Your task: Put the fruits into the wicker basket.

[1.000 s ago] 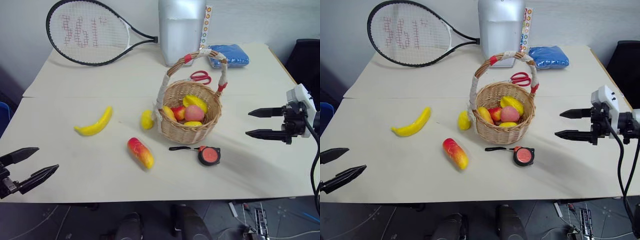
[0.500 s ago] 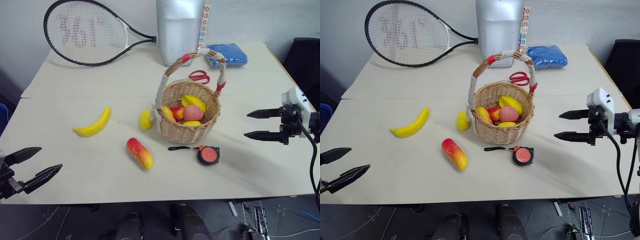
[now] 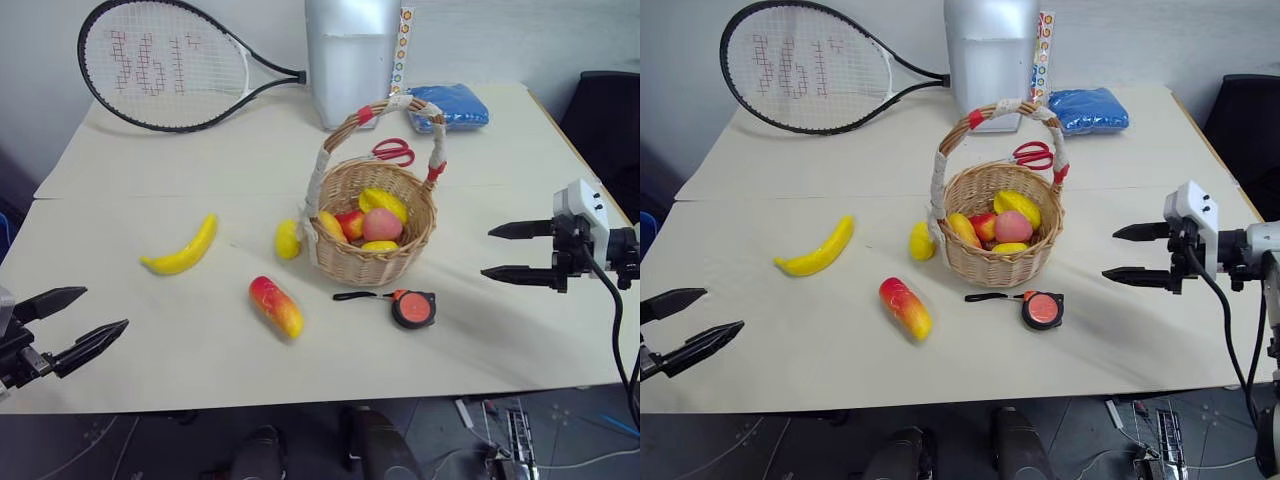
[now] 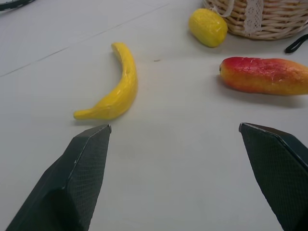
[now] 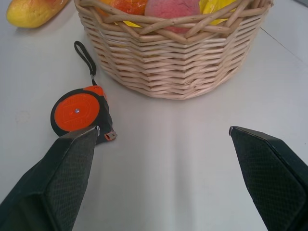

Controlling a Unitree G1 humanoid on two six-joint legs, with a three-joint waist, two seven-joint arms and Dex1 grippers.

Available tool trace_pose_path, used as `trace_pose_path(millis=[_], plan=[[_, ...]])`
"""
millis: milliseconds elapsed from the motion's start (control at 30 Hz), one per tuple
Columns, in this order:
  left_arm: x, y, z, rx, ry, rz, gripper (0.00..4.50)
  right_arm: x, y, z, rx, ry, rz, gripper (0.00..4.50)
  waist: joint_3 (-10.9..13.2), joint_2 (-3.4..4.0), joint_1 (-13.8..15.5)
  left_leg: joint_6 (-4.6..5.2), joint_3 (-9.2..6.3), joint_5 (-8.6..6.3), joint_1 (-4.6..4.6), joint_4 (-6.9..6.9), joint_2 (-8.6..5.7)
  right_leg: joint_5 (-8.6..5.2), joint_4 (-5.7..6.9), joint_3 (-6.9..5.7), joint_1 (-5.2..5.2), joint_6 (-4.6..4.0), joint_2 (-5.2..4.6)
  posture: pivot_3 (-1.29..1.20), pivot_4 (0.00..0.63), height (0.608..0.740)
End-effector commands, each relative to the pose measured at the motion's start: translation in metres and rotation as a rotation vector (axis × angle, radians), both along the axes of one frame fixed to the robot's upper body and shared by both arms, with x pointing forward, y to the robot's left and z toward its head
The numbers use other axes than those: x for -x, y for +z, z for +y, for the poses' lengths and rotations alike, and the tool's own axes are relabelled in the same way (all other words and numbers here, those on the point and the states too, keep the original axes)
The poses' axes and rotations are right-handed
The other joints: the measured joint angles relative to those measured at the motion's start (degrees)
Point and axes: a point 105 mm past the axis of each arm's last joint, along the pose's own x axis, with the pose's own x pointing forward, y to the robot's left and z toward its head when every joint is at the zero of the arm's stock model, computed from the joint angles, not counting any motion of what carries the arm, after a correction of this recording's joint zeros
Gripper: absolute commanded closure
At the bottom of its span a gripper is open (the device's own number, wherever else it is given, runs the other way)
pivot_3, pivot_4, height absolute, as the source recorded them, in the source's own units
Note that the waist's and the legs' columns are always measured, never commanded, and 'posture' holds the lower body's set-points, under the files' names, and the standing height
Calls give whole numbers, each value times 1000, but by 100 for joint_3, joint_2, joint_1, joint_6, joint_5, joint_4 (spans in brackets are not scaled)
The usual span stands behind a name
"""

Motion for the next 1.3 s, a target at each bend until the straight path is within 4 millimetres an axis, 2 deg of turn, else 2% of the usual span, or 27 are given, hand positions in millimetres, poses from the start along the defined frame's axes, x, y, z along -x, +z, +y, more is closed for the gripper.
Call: trace_pose_path(millis=[33,133,267,333,500,600,700,767,900,1000,1067,1100,1167,1233,1300], plan=[[-4,5,-29,-4,-136,1,0,0,20,9,-16,5,-95,17,0,0,-4,0,1,0,-1,1,0,1,1,1,-2,1,0,0,150,740],[-5,7,-65,-11,-335,32,0,16,17,26,-24,93,-40,17,0,-1,5,0,3,0,-2,0,0,2,1,4,-3,3,0,0,150,740],[-13,17,-107,-22,-562,26,0,34,-8,48,57,204,-47,17,-1,-2,112,-1,-4,0,-6,1,0,3,1,1,-3,5,4,0,150,740],[-15,21,-126,-33,-681,25,0,34,-23,60,52,218,-64,17,-2,-4,135,0,1,0,-6,1,-3,6,0,6,-1,11,4,0,150,740],[-23,26,-157,-62,-855,2,0,32,-48,74,40,223,-53,17,-2,-5,126,6,24,3,-5,8,-9,16,6,24,-6,26,8,0,150,740],[-24,27,-168,-99,-945,-4,0,31,-70,79,116,252,-60,17,-2,-5,133,6,27,3,-5,12,-18,16,5,25,-7,26,20,0,150,740],[-32,31,-170,-111,-966,-17,0,22,-90,87,144,230,-69,17,-3,-7,131,4,32,2,-5,17,-16,16,7,32,-9,26,43,0,150,740],[-35,31,-170,-124,-970,-21,0,15,-96,91,141,202,-72,17,-2,-7,126,0,33,4,-4,19,-13,16,10,47,-12,25,83,0,150,740],[-34,35,-170,-120,-996,-26,0,19,-106,92,153,210,-49,17,-3,-19,118,-4,61,6,13,21,-10,15,31,83,-16,25,88,0,150,740],[-33,37,-173,-103,-1012,-35,0,27,-99,87,78,186,-22,496,-7,-27,135,-2,68,6,18,25,-10,16,37,92,-15,26,88,0,150,740],[-34,37,-175,-101,-1016,-39,0,31,-95,85,53,179,-13,1157,-7,-28,151,-2,69,5,19,27,-10,16,40,95,-15,26,89,0,150,740],[-34,37,-176,-105,-1019,-47,0,33,-89,77,13,132,-4,1339,-7,-28,153,-2,69,5,18,29,-10,16,41,97,-15,27,89,0,150,740],[-35,38,-178,-106,-1022,-63,0,36,-79,60,-41,36,13,1337,-6,-29,174,-1,69,6,17,30,-12,17,43,99,-16,29,88,0,150,740],[-34,42,-181,-83,-1026,-84,0,36,-74,28,-68,-139,5,1337,-6,-29,176,2,71,4,16,33,-13,17,43,106,-16,31,87,0,150,740],[-33,44,-183,-64,-1026,-98,0,39,-68,-13,-79,-336,-22,1337,-6,-30,174,8,75,1,16,35,-12,20,41,114,-15,36,83,0,150,740]])
